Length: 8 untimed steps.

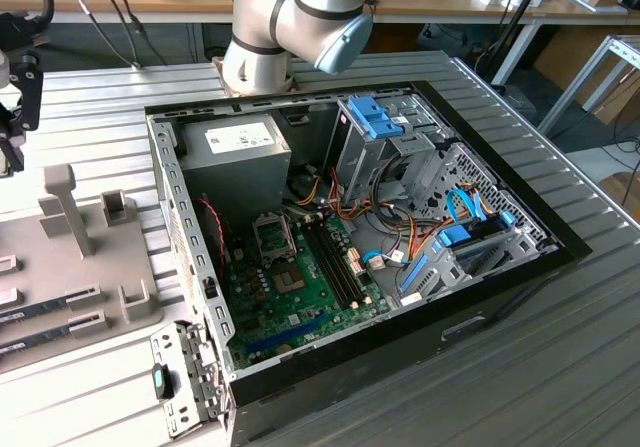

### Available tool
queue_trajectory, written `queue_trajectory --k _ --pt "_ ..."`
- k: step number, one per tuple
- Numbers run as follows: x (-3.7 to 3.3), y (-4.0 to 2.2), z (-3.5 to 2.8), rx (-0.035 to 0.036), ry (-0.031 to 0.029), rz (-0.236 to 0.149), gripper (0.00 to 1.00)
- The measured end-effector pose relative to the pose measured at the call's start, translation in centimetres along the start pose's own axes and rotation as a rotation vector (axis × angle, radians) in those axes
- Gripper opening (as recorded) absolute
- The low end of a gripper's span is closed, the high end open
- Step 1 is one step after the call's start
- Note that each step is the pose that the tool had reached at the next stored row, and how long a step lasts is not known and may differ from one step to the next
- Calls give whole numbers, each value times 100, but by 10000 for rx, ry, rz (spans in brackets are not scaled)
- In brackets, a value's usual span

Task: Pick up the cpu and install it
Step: 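Pick up the cpu and move it towards the insertion slot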

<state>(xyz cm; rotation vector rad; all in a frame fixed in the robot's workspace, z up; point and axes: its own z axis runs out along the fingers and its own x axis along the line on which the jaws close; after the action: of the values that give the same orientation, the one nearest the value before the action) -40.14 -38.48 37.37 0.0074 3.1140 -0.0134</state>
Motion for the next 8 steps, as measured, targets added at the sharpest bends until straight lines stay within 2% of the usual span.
queue_trajectory --k 8 --pt "-51 0 3 0 0 0 47"
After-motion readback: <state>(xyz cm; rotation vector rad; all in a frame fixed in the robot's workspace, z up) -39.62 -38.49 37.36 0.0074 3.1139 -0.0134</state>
